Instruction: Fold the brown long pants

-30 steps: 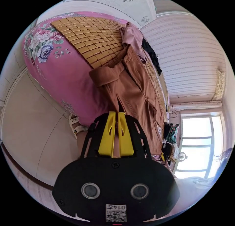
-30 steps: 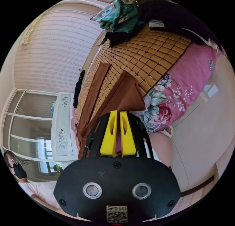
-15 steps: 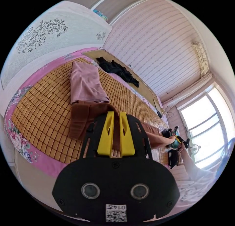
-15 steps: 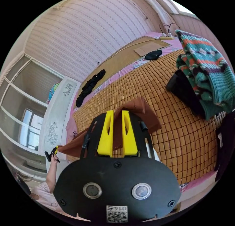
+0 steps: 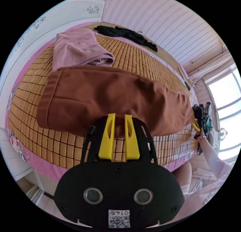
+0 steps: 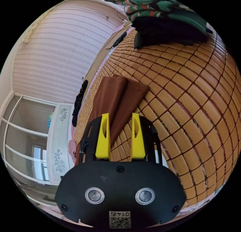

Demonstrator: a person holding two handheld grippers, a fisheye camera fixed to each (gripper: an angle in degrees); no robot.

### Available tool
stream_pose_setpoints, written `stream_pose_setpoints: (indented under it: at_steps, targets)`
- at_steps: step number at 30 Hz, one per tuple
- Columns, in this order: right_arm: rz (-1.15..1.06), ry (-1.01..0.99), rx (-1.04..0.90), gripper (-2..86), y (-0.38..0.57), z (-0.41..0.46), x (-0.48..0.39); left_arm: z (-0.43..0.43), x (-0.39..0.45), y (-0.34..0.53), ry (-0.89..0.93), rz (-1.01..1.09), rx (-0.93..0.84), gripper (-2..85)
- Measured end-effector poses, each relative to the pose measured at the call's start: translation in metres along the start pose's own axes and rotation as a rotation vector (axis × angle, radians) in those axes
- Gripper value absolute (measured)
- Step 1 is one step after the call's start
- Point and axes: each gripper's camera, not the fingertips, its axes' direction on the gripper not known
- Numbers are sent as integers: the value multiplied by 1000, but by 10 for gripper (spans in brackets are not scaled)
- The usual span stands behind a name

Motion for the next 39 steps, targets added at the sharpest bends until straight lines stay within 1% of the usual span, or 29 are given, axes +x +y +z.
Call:
stream_pose_setpoints:
  at_steps: [2,3,4,5,6,8,9,10,11,14,18,21,22,25,27,29,32,34,36,39]
  targets:
    - [15,-15,45,78,0,9,-2,39,18,3,-126,81,-81,61]
    - [22,-48,29,62,-1,13,-2,42,24,5,-146,120,-44,60]
    - [36,-136,-28,29,-5,22,0,50,34,6,-183,166,-35,58]
    - [36,-196,-40,22,-7,24,0,58,43,5,-211,182,-46,50]
    - [35,-199,-37,18,-7,23,-1,61,48,3,-218,198,-61,46]
    - [-9,-146,-40,11,-6,8,-2,77,68,-2,-274,268,-136,5]
    - [-19,-130,-46,10,-6,3,-1,81,72,-3,-290,279,-154,1]
    - [-29,-142,-61,8,-3,-8,5,89,79,-5,-310,294,-180,-4]
    - [-26,-212,-49,7,2,-22,14,97,84,-5,-316,298,-203,-7]
    - [-26,-243,-7,6,26,-59,30,114,91,-2,-264,280,-274,-9]
    - [-12,-185,-16,6,58,-103,64,131,104,17,-204,281,-351,-10]
    - [15,-159,25,9,85,-151,101,148,125,49,-137,345,-448,-10]
    - [25,-108,19,12,94,-168,115,153,134,64,-103,366,-468,-9]
    - [62,43,-18,22,114,-204,147,160,159,100,-66,477,-458,-8]
    - [90,97,51,31,128,-230,159,157,173,114,-102,523,-404,-6]
    - [81,113,121,47,141,-250,164,150,195,129,-90,594,-318,3]
    - [0,115,64,72,144,-236,160,153,233,140,-47,682,-245,44]
    - [-38,130,30,84,143,-219,157,163,260,145,-30,739,-236,59]
    - [-64,135,39,99,140,-206,156,180,290,150,-13,788,-233,70]
    - [-45,150,91,115,129,-194,162,219,342,164,28,880,-269,81]
